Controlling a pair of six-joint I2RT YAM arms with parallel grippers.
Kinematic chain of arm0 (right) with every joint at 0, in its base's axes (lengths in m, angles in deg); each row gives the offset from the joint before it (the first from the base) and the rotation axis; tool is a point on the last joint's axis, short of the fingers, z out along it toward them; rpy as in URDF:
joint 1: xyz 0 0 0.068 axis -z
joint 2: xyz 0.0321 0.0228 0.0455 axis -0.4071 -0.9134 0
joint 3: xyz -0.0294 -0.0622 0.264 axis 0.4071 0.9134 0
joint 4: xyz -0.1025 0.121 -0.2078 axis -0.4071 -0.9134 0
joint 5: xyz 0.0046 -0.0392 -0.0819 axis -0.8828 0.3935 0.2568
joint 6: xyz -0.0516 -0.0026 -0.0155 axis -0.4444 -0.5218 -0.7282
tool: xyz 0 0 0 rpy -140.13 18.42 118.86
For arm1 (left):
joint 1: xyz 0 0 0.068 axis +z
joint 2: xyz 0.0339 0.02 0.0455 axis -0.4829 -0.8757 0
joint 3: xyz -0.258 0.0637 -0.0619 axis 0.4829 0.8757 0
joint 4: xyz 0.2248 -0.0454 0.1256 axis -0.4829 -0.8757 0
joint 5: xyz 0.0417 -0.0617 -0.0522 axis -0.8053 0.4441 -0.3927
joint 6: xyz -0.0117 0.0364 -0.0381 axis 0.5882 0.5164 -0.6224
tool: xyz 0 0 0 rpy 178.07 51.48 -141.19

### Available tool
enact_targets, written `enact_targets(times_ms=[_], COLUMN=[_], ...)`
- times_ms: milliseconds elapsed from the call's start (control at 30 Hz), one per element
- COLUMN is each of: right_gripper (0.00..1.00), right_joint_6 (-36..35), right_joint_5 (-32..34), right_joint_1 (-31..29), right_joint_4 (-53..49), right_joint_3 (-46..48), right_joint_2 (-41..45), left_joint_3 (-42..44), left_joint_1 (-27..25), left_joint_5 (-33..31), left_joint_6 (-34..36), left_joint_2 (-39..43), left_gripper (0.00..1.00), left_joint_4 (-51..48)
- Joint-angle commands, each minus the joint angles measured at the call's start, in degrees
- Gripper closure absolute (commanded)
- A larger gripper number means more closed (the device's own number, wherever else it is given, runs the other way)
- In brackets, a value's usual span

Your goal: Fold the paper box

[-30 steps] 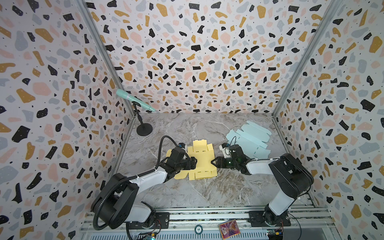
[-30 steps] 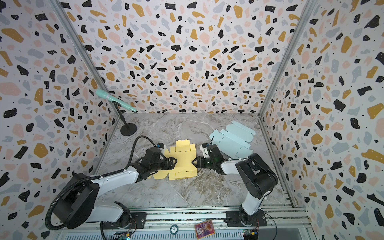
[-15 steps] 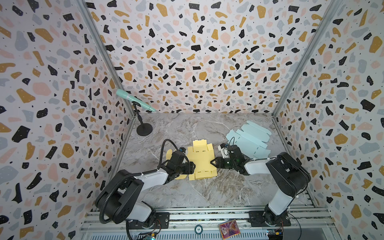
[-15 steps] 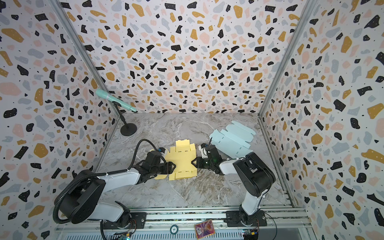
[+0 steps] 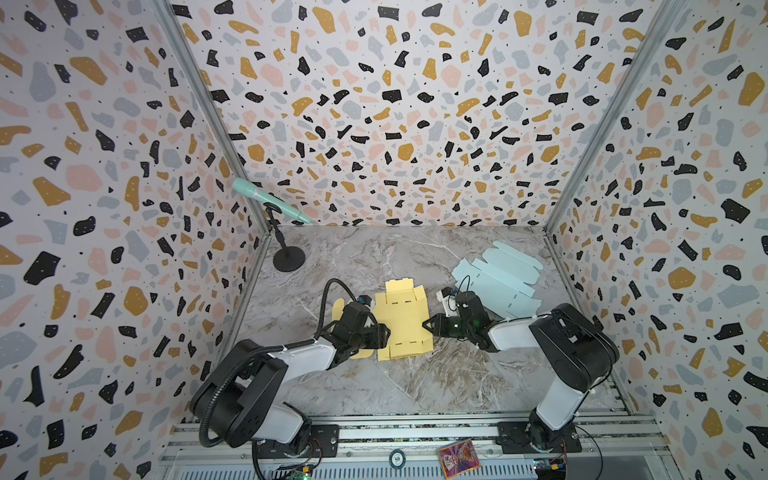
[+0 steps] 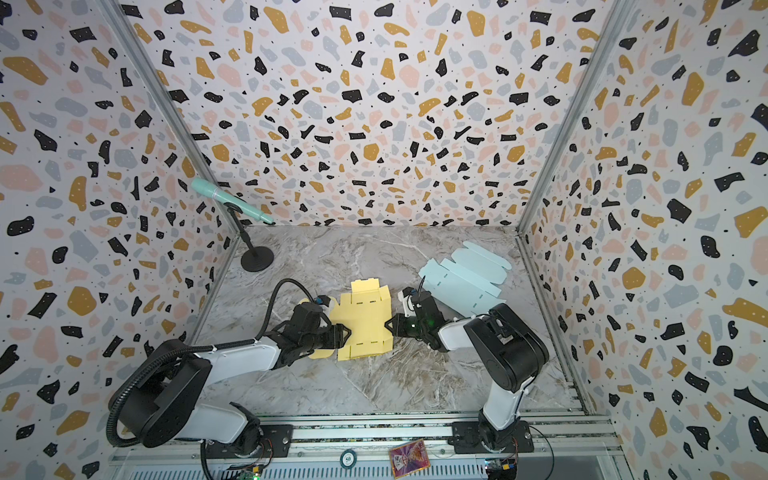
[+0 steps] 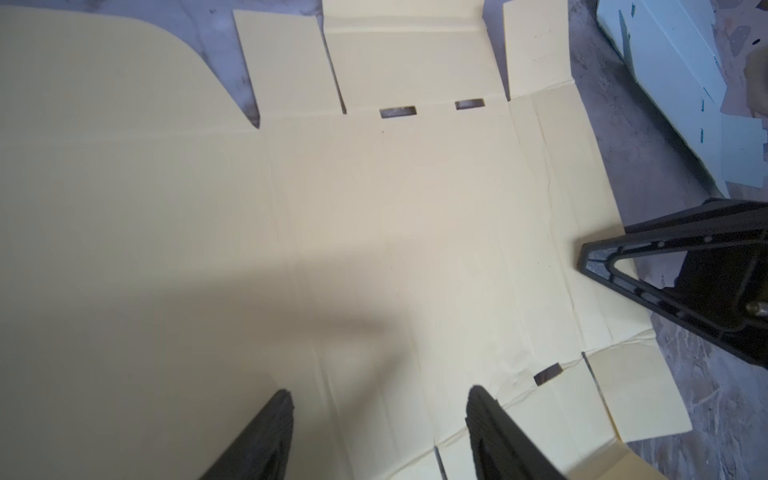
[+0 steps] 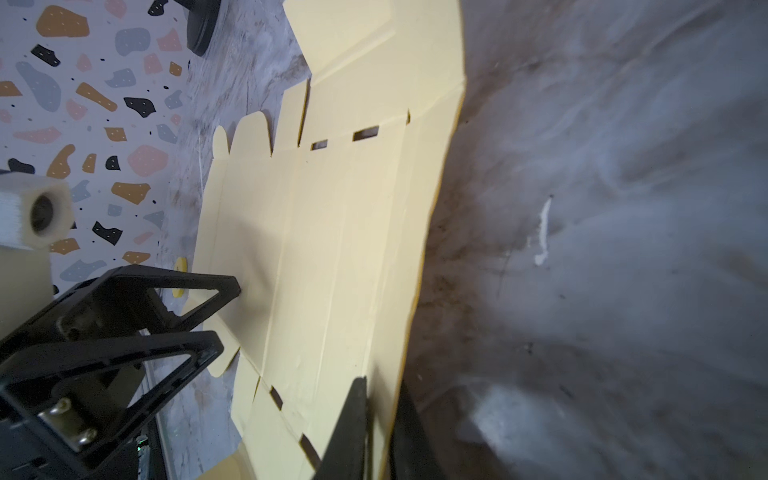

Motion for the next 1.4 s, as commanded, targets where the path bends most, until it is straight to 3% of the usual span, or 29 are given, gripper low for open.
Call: enact_targets(times_ms=[0,233,333,500,667,800,1133,1367], right_gripper=[0.89,0.94,0.95,0.98,1.0,1.0,1.0,1.0], right_joint_6=[-0.5,-8.2,-16.5,-28.2,-32.9,-36.0,-39.8,-41.7], right_joint_5=[1.0,0.9,3.6,8.7,10.1,12.0,15.5,17.2], right_joint_1=[0.2,3.9,4.9,4.7,4.4,3.2,0.9,-0.6], right_joint_4=[-0.7,-10.9,-21.9,-38.7,-43.8,-45.3,-44.3,-43.6], right_joint_3=[0.5,-0.3,-4.1,-12.6,-14.8,-15.2,-15.9,-16.2], right_joint_2=[1.9,7.4,10.0,11.5,13.2,14.1,14.5,15.3], left_joint_3=[0.7,-1.2,-2.5,-6.1,-13.2,-19.1,-32.2,-34.4], left_joint_1=[0.2,0.3,0.2,0.2,0.3,0.3,0.3,0.1], left_joint_5=[0.7,0.8,2.3,3.9,5.0,4.7,4.8,4.5], left_joint_6=[-0.6,-0.6,-0.5,-0.7,-0.9,-1.8,-3.5,-4.6], left_joint_2=[2.9,9.8,11.2,10.7,4.4,-1.4,-16.0,-20.0], left_gripper=[0.32,0.33,0.45,0.79,0.96,1.0,1.0,1.0], left_joint_4=[0.0,-3.9,-4.7,-4.6,-3.6,-1.8,-0.1,1.1])
